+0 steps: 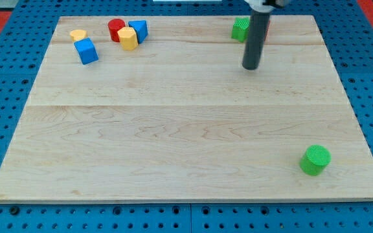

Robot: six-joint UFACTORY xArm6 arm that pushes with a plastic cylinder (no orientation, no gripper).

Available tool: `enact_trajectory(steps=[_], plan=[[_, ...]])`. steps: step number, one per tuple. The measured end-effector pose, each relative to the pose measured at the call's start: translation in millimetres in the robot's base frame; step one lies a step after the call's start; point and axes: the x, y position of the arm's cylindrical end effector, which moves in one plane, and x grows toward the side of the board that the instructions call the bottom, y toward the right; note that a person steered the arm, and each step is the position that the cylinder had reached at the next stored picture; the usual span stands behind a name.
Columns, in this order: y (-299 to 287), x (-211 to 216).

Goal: Slide the green circle down a bit

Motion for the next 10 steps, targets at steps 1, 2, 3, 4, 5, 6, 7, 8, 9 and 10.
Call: enact_trajectory(steps=[1,2,3,4,5,6,7,8,9,10], plan=[[14,24],[16,37],[16,54],[16,55],[17,55],[18,55],[42,60],[92,86],[99,133],[94,166]])
